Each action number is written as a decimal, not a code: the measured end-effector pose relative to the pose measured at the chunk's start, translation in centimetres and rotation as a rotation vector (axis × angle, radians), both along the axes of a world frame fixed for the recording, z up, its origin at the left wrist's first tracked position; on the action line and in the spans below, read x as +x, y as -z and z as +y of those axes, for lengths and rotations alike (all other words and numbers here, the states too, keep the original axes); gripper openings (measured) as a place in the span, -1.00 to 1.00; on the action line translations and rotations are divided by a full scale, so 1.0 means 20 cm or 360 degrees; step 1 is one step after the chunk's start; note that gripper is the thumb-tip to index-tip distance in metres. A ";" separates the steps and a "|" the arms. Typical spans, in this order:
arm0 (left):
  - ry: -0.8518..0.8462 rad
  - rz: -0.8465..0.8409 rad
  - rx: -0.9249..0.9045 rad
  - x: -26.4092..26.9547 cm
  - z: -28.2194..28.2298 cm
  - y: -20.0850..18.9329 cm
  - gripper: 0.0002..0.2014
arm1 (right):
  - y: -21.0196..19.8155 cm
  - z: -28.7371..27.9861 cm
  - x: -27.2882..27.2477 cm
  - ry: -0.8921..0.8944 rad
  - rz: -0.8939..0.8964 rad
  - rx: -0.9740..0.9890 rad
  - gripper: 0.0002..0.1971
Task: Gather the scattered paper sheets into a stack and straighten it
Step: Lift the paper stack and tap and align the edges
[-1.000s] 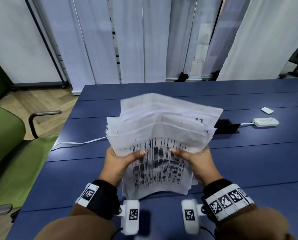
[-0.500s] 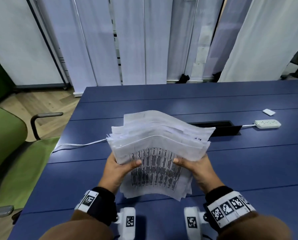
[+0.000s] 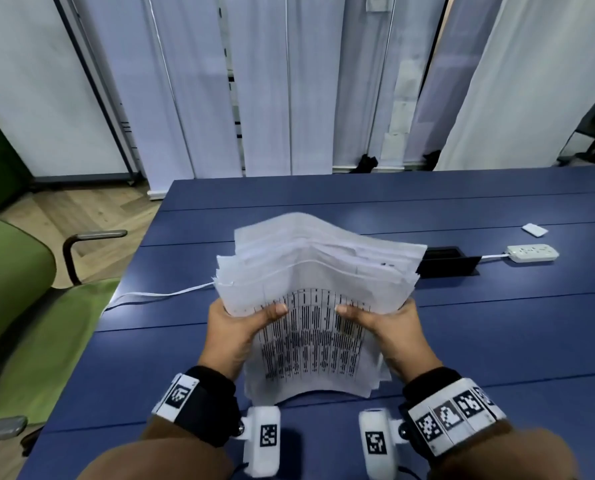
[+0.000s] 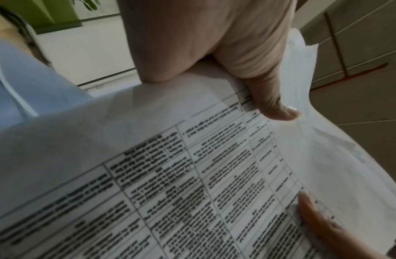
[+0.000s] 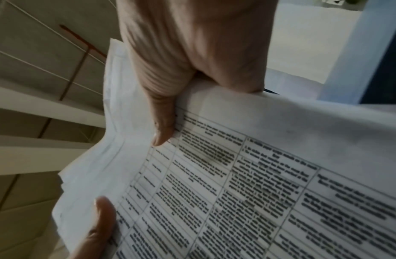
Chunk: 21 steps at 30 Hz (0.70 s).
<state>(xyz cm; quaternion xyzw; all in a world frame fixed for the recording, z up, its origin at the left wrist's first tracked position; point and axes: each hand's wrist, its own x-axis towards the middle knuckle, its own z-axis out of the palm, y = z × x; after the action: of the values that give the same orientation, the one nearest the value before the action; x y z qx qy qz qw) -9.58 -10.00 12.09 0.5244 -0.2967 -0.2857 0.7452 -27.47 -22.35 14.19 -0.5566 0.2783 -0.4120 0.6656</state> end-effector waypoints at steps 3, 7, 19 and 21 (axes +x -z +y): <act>-0.0050 -0.0038 -0.0085 0.03 0.02 -0.08 -0.63 | -0.08 -0.01 0.00 0.0059 -0.0086 -0.0024 -0.62; -0.0081 -0.0024 -0.0069 0.09 0.04 0.00 -0.23 | -0.06 0.01 -0.03 0.0067 -0.0107 -0.0042 -0.49; -0.0061 -0.0063 -0.0102 0.00 0.05 0.01 0.04 | -0.02 0.10 -0.03 0.0670 0.0126 -0.1316 0.11; -0.0107 -0.0091 -0.0147 -0.02 0.06 -0.04 0.05 | -0.04 0.11 -0.03 0.0724 0.0332 -0.1387 -0.02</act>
<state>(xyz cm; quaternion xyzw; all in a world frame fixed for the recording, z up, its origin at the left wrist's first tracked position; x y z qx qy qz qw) -9.94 -8.83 12.90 0.5070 -0.3129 -0.2314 0.7691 -28.01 -20.13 14.99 -0.7463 0.2597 -0.5667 0.2333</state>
